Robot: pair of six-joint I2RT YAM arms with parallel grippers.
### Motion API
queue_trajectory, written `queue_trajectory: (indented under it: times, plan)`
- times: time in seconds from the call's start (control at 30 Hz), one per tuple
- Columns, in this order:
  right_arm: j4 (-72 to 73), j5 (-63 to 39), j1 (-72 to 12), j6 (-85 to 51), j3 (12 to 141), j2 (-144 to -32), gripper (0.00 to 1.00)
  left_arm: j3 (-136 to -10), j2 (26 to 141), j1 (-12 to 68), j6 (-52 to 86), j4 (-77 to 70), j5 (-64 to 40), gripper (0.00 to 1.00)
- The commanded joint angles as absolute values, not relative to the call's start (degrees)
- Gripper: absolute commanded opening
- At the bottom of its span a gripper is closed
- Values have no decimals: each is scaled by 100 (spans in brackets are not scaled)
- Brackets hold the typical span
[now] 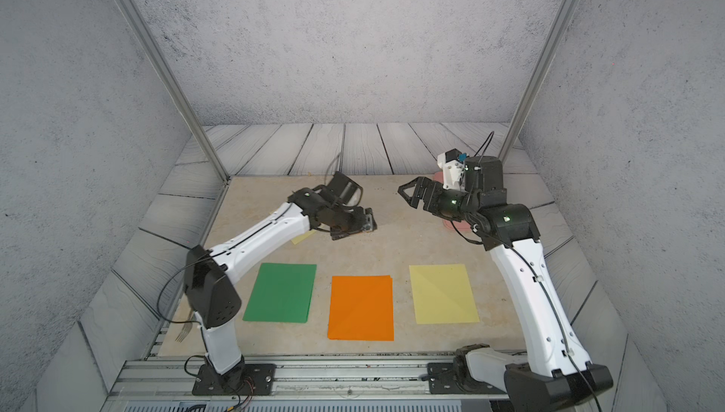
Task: Sort the scattered colored papers by color
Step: Place the colored paper at the center of the board, then move the colored paper at the center of the board.
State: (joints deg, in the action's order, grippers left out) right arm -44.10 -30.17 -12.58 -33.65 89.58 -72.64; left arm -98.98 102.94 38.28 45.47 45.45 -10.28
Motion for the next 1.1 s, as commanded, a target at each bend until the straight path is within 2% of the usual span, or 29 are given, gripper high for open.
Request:
queue_trajectory:
  times: [0.0, 0.1, 0.13, 0.3, 0.5, 0.77, 1.07]
  plan:
    - [-4003, -3584, -1257, -3594, 9083, -7969, 91, -9333, 10129, 3121, 4146, 4664, -785, 89]
    - [-4160, -3938, -1265, -3552, 9364, -8662, 78, -9270, 10230, 2578, 3751, 4779, -943, 88]
    - [-4254, -4015, -1269, -3506, 9445, -8866, 77, -9284, 10313, 2464, 3671, 4785, -1001, 88]
    - [-4910, -4072, -1375, -2875, 9742, -9630, 78, -9776, 11172, 2023, 3254, 4736, -1315, 88]
    - [-5546, -3747, -1451, -2262, 9694, -9925, 81, -10834, 12449, 1538, 3241, 4701, -1452, 87]
    - [-5633, -3640, -1511, -2061, 9395, -10013, 80, -12366, 13846, 1170, 3212, 5167, -1597, 87]
    - [-5631, -3762, -1524, -1998, 9648, -10295, 81, -12796, 14282, 1160, 3208, 5369, -1652, 87]
